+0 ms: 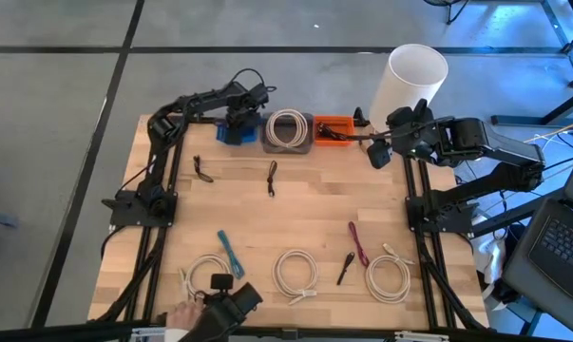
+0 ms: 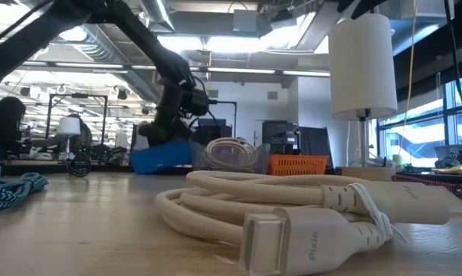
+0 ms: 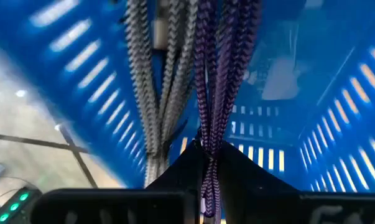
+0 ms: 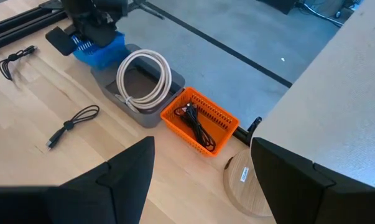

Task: Pick & Place USB Port
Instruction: Put the purple charger cable into the blue bin

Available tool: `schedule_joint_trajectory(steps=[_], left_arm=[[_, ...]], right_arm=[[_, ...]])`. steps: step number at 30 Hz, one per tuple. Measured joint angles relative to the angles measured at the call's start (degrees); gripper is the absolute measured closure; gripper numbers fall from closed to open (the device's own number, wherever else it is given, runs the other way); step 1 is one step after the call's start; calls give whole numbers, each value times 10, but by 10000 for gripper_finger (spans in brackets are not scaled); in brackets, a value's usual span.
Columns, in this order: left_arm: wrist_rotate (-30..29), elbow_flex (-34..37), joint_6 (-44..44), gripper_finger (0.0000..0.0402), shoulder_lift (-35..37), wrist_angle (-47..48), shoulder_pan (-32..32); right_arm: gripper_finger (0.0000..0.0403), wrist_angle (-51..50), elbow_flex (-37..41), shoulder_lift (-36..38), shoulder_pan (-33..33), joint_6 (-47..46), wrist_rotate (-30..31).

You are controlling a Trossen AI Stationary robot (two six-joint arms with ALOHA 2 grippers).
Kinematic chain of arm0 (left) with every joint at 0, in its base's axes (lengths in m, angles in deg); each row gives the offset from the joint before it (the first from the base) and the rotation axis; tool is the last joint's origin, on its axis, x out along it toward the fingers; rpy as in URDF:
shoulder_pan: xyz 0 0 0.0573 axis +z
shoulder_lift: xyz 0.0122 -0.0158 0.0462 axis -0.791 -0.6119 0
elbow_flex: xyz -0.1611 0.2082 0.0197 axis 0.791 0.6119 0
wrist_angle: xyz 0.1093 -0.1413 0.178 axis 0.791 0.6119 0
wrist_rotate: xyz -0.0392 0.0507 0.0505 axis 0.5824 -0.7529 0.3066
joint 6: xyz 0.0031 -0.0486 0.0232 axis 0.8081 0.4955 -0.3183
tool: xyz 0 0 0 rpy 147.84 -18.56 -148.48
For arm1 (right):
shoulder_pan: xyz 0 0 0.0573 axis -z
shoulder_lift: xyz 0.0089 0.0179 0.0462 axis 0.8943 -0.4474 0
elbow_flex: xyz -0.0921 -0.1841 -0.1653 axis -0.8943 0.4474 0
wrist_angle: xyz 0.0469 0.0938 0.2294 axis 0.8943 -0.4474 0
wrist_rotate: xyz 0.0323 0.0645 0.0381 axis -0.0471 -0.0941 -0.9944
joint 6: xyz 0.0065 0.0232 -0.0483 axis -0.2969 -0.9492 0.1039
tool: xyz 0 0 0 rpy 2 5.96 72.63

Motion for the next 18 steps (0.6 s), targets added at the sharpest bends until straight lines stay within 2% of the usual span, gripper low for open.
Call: schedule_joint_trajectory(steps=[4, 6, 12, 18], left_arm=[[-28, 0, 13, 374, -11, 0, -4], [-46, 0, 24, 355, -13, -5, -7], [-47, 0, 35, 284, -12, -13, -12], [-78, 0, 68, 247, 15, 25, -22]], right_arm=[[135, 0, 0, 0, 0, 0, -2], [135, 0, 0, 0, 0, -2, -2], [135, 0, 0, 0, 0, -2, -3], [135, 0, 0, 0, 0, -3, -4]])
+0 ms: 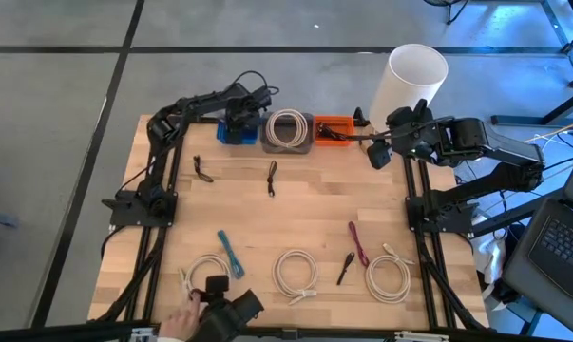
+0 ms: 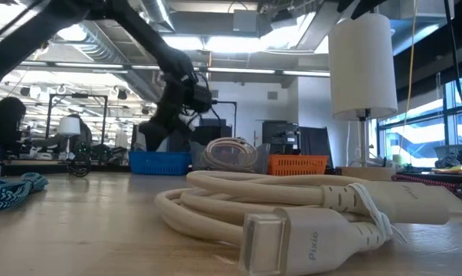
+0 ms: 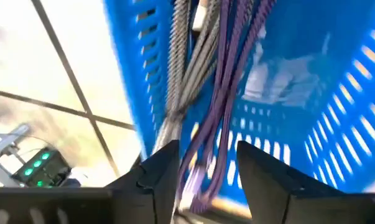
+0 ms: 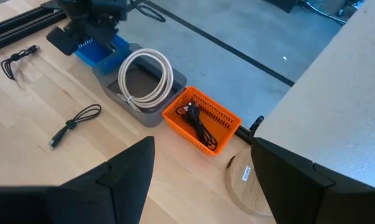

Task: Pick & Place USB Port
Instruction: Put the purple charger cable into the blue bin, then put the brown HDMI cable into the black bin

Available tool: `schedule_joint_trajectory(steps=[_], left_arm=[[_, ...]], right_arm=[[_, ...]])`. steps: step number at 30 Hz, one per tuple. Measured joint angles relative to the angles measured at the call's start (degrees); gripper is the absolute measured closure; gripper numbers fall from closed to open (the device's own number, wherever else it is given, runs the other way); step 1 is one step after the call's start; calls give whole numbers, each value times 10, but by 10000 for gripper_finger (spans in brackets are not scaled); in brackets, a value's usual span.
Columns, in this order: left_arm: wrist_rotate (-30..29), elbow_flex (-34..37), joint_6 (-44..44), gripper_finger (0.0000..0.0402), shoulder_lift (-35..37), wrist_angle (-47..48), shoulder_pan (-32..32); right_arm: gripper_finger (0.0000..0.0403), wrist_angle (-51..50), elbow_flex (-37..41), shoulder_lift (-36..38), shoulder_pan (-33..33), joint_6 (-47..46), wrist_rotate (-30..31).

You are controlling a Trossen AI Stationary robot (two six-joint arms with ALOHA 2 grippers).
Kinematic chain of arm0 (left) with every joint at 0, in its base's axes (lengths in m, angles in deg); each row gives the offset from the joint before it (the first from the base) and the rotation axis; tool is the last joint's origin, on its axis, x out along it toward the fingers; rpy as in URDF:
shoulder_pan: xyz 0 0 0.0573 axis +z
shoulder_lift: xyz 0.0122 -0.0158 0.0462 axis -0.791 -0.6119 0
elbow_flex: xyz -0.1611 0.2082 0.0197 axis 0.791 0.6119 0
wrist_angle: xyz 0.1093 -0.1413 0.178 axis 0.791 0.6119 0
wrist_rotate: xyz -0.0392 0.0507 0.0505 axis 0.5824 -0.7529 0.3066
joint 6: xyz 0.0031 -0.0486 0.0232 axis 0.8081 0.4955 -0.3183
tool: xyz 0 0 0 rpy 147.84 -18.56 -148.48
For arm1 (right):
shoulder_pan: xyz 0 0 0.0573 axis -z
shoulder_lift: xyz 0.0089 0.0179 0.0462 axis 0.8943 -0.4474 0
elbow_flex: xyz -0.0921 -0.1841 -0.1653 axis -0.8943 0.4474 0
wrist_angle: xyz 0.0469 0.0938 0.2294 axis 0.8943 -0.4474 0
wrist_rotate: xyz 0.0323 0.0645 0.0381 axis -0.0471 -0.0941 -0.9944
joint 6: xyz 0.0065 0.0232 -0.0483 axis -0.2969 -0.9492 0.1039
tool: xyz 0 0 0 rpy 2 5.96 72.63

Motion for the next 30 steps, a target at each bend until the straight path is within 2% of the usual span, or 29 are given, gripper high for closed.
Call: schedule_joint_trajectory(steps=[5, 7, 9, 13, 16, 18, 24, 30], left_arm=[[17, 0, 39, 242, 85, 29, -1], [64, 0, 73, 244, 130, 45, 0], [157, 0, 114, 247, 181, 63, 3], [402, 2, 205, 249, 273, 70, 8], [520, 16, 239, 247, 339, 65, -2], [547, 36, 253, 247, 380, 65, -18], [546, 137, 328, 251, 502, 69, -101], [545, 252, 479, 247, 596, 61, -218]], right_arm=[[134, 0, 0, 0, 0, 1, 0], [134, 0, 0, 0, 0, 1, 0], [134, 0, 0, 0, 0, -1, 0], [134, 0, 0, 0, 0, -1, 0], [134, 0, 0, 0, 0, 0, 0], [134, 0, 0, 0, 0, 1, 0], [134, 0, 0, 0, 0, 0, 0], [134, 1, 0, 0, 0, -1, 0]])
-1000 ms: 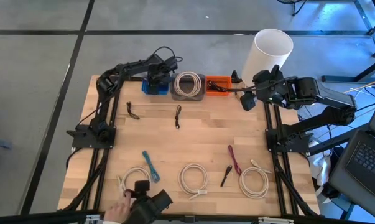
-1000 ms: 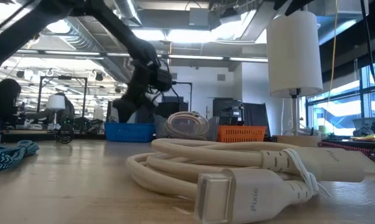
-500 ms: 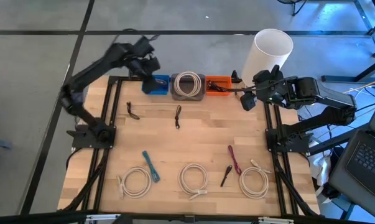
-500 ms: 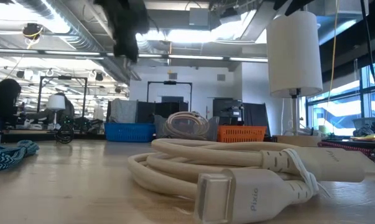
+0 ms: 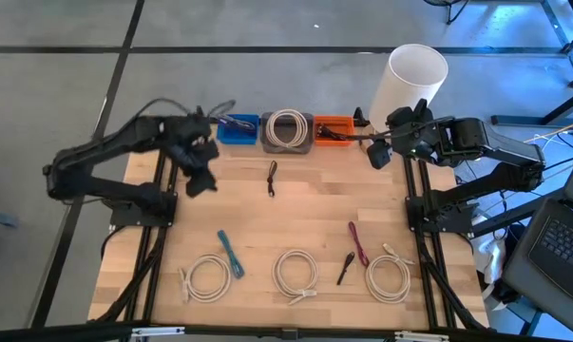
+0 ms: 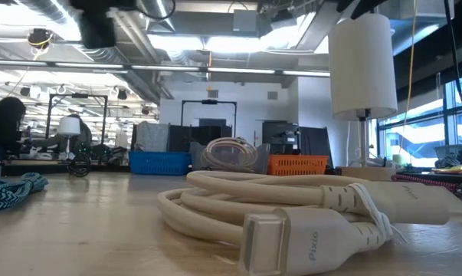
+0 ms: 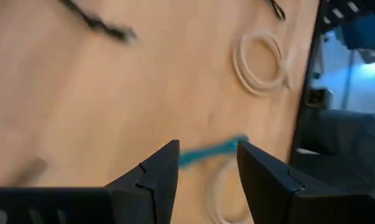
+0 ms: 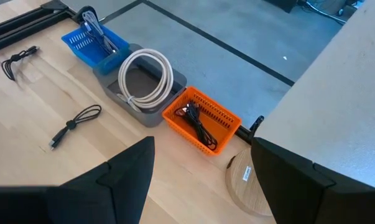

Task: Pick & Place USB Port
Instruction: Put the brown HDMI cable into the black bin

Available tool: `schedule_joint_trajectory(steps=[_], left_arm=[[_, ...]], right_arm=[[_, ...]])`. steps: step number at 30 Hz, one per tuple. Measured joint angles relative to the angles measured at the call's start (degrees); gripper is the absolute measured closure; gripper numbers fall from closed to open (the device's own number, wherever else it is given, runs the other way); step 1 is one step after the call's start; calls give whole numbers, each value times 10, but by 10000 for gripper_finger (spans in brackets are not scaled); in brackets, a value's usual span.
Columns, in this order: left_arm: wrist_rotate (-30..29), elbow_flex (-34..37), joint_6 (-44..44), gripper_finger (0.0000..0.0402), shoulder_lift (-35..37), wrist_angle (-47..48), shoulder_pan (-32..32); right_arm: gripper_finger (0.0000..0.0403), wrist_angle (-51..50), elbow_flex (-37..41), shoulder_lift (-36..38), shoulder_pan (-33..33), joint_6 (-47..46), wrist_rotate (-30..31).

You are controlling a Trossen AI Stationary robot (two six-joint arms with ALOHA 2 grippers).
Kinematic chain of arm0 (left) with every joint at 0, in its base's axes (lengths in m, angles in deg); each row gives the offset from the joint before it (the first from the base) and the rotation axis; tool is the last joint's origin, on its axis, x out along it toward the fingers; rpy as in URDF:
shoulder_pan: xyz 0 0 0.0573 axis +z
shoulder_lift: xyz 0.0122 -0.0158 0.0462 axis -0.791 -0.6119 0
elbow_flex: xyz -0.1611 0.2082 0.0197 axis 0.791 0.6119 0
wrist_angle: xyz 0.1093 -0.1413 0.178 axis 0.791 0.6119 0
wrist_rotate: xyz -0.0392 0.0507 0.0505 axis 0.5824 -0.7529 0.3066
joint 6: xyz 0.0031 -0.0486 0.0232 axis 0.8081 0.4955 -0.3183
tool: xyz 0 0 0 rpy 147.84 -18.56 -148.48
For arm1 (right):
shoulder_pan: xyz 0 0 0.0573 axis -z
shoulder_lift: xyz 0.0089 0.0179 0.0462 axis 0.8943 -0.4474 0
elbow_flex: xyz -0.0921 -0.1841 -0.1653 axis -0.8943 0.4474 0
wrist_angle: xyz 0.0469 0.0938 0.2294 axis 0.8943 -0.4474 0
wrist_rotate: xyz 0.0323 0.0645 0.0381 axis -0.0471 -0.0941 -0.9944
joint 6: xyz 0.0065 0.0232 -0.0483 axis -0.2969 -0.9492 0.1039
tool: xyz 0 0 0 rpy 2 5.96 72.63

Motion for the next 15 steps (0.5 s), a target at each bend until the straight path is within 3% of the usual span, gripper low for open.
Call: schedule_joint_trajectory(steps=[3, 9, 15], left_arm=[[-8, 51, 106, 248, 30, -21, -63], [-84, 138, 305, 252, 50, -64, -204], [-116, 206, 410, 249, 30, -135, -337]], right_arm=[[134, 5, 0, 0, 0, 0, 0], [134, 3, 0, 0, 0, 2, -5], [134, 3, 0, 0, 0, 26, -41]])
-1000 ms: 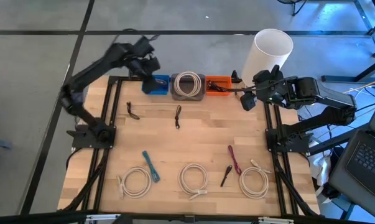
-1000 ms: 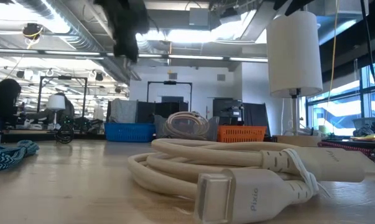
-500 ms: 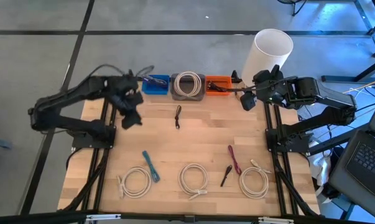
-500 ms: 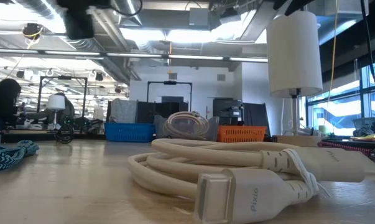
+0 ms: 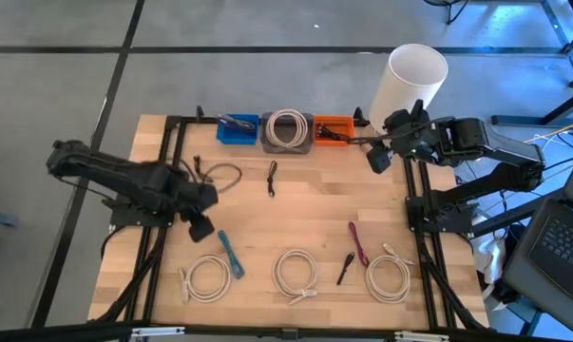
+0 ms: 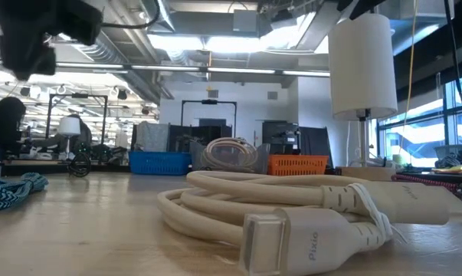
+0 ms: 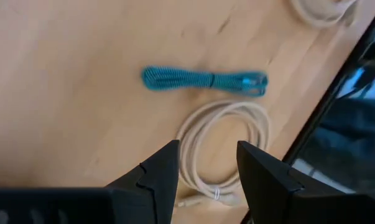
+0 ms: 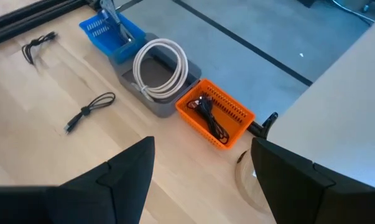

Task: Pick & Place USB Port
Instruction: Put the brown HDMI cable into the black bin

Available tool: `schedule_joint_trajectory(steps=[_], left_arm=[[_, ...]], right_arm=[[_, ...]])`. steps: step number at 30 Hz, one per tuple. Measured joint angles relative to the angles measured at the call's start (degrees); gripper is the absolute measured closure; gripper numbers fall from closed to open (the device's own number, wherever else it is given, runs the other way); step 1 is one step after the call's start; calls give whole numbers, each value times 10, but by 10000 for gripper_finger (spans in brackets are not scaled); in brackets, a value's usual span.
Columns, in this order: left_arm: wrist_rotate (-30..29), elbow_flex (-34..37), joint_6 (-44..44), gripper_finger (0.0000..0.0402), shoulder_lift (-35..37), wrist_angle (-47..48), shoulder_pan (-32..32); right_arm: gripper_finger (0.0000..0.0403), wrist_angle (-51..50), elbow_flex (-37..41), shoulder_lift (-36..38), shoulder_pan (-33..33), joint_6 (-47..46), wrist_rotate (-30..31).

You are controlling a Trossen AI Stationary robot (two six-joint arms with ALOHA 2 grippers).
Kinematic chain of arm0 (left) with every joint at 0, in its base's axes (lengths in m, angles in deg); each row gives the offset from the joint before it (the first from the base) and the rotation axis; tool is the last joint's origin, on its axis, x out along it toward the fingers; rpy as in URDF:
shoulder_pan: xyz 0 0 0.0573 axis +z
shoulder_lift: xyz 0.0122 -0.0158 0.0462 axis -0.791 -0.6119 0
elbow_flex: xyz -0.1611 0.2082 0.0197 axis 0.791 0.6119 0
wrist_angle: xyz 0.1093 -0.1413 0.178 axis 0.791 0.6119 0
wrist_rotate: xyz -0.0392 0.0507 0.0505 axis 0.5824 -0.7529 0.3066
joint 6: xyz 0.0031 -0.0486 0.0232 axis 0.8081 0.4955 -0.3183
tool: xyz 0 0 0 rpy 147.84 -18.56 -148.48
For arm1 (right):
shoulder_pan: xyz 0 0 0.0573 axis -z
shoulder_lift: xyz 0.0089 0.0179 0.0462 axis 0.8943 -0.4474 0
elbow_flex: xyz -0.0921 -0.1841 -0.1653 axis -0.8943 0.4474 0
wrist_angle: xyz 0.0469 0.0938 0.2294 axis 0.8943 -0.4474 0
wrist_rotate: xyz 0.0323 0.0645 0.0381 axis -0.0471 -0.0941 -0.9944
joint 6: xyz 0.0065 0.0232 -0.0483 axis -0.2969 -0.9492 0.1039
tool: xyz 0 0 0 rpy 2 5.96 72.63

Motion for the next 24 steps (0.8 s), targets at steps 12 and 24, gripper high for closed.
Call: schedule_joint_trajectory(steps=[12, 24], left_arm=[[-54, 52, 20, 249, -136, -87, -157], [-57, 52, 40, 254, -267, -177, -223]], right_arm=[[134, 0, 0, 0, 0, 23, -11], [134, 0, 0, 0, 0, 23, -11]])
